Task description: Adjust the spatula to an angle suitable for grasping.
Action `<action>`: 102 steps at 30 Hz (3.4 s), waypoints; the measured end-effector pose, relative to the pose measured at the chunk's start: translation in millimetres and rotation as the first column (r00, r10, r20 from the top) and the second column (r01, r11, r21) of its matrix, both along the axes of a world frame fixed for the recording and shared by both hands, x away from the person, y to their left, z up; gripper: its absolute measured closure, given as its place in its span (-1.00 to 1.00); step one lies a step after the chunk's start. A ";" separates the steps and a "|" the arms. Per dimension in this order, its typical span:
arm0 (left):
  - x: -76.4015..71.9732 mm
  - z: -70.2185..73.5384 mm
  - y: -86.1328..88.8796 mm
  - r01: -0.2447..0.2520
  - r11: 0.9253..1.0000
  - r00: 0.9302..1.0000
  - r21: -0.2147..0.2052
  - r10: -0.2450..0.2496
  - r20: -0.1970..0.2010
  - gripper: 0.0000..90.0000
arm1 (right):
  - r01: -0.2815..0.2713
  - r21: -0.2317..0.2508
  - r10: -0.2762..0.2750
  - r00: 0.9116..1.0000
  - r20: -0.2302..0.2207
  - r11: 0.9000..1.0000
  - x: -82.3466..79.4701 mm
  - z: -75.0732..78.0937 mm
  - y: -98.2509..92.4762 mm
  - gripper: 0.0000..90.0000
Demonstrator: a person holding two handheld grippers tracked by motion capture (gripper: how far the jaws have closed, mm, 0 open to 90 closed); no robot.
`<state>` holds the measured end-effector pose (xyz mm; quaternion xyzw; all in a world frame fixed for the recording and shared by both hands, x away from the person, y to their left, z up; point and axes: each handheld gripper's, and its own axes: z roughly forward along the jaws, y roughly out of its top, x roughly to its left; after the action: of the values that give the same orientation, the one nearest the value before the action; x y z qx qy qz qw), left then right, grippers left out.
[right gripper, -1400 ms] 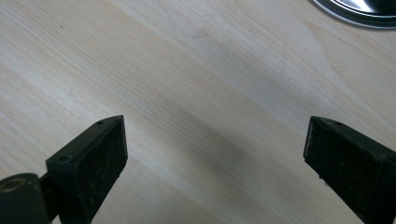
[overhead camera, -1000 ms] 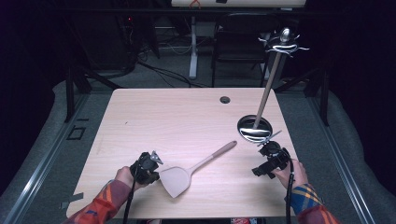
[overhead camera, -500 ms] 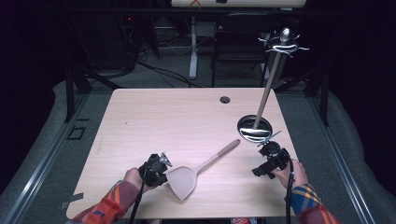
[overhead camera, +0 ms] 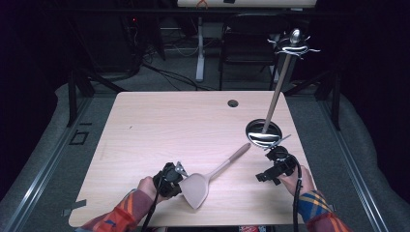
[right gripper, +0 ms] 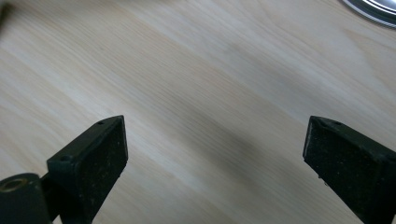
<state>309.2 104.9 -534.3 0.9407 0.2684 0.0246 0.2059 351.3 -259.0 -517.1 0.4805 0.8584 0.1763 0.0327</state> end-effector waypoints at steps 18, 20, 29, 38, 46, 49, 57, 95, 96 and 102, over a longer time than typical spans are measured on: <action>8.1 -0.7 8.3 -0.064 0.997 0.998 0.040 0.065 -0.025 0.90 | 0.105 0.151 -0.092 0.991 -0.094 0.983 36.8 -16.1 66.6 -0.92; 8.9 0.1 13.2 -0.080 0.995 0.997 0.054 0.081 -0.016 0.77 | 0.115 0.140 -0.101 0.990 -0.098 0.984 41.4 -17.6 72.0 -0.95; 15.9 15.6 51.5 -0.229 0.972 0.968 0.049 0.222 0.117 -0.33 | 0.115 0.111 -0.103 0.989 -0.107 0.987 55.7 -25.4 98.4 -1.00; 32.8 11.1 92.8 -0.366 0.929 0.922 0.053 0.355 0.153 -0.49 | 0.125 0.067 -0.119 0.989 -0.089 0.990 74.9 -38.5 115.7 -1.00; 30.7 11.3 91.1 -0.357 0.932 0.925 0.060 0.344 0.160 -0.48 | 0.080 -0.003 -0.080 0.997 -0.016 0.997 75.1 -37.7 140.1 -0.98; 30.7 11.2 91.2 -0.354 0.933 0.927 0.061 0.341 0.159 -0.46 | 0.058 -0.053 -0.057 0.998 0.024 0.997 71.4 -38.1 150.5 -0.94; 30.7 10.6 91.5 -0.353 0.934 0.928 0.064 0.340 0.155 -0.43 | 0.016 -0.075 -0.012 0.999 0.042 0.997 67.6 -35.0 155.6 -0.80; 30.9 8.3 90.0 -0.344 0.936 0.933 0.081 0.331 0.142 -0.39 | -0.266 -0.128 0.266 0.964 -0.015 0.956 45.1 -10.4 149.4 0.47; 31.0 8.3 90.0 -0.343 0.936 0.934 0.083 0.329 0.141 -0.39 | -0.227 -0.133 0.226 0.974 -0.028 0.965 45.2 -12.4 149.3 0.01; 31.3 8.3 89.8 -0.339 0.937 0.935 0.085 0.326 0.141 -0.39 | -0.114 -0.131 0.108 0.993 -0.051 0.985 50.7 -20.9 145.2 -0.28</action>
<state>340.5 194.6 -525.9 0.8880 0.4088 0.1322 0.1641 402.0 -113.8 -538.0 0.4325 0.8942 0.1095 0.0361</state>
